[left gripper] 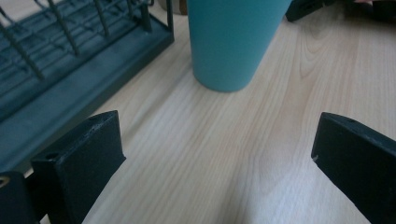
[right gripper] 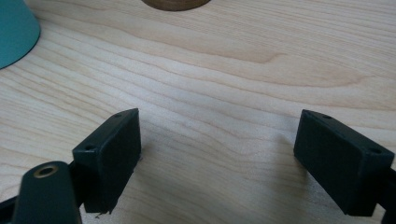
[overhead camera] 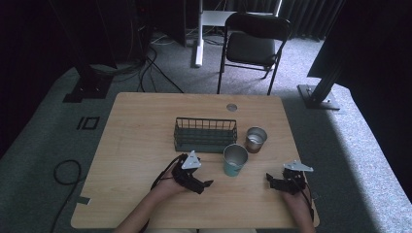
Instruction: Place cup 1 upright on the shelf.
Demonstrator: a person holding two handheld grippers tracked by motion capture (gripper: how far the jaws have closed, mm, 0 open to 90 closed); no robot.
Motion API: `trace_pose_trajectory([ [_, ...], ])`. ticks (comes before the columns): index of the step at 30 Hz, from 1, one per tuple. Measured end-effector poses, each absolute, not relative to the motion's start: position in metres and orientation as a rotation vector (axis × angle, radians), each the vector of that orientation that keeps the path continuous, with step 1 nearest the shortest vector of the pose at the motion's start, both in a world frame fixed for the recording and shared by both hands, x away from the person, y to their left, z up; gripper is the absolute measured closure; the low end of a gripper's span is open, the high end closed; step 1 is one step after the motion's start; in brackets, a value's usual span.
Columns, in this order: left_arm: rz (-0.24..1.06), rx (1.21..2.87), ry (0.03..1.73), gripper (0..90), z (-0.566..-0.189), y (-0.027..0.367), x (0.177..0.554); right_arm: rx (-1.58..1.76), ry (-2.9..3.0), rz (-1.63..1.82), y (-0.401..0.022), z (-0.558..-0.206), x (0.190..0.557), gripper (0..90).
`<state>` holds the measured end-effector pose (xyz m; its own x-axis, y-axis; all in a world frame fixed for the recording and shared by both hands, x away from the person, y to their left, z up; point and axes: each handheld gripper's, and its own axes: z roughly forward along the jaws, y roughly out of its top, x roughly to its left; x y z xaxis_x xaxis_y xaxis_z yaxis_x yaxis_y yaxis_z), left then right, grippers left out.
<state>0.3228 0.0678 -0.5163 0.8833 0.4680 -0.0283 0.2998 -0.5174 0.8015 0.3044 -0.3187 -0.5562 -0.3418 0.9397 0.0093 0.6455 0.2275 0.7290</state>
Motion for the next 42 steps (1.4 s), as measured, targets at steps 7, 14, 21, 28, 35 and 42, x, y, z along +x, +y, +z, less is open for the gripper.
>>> trace_pose_trajectory([
  [7, 0.247, 2.128, 0.544, 2.6, -0.513, 0.054, 0.328, 1.457, 2.071, 0.905, -0.319, -0.556, 0.304, 14.5],
  [14, 0.247, 2.115, 0.534, 2.6, -0.512, 0.044, 0.332, 1.457, 2.071, 0.905, -0.319, -0.556, 0.304, 14.5],
  [21, 0.24, 2.108, 0.521, 2.6, -0.512, 0.036, 0.337, 1.457, 2.071, 0.905, -0.319, -0.556, 0.304, 14.5],
  [28, 0.233, 2.098, 0.5, 2.6, -0.509, 0.023, 0.345, 1.457, 2.071, 0.905, -0.319, -0.556, 0.304, 14.5],
  [35, 0.223, 2.089, 0.474, 2.6, -0.505, 0.01, 0.349, 1.457, 2.071, 0.905, -0.319, -0.556, 0.304, 14.5],
  [42, 0.222, 2.052, 0.502, 2.6, -0.508, 0.0, 0.355, 1.457, 2.071, 0.905, -0.319, -0.556, 0.304, 14.5],
])
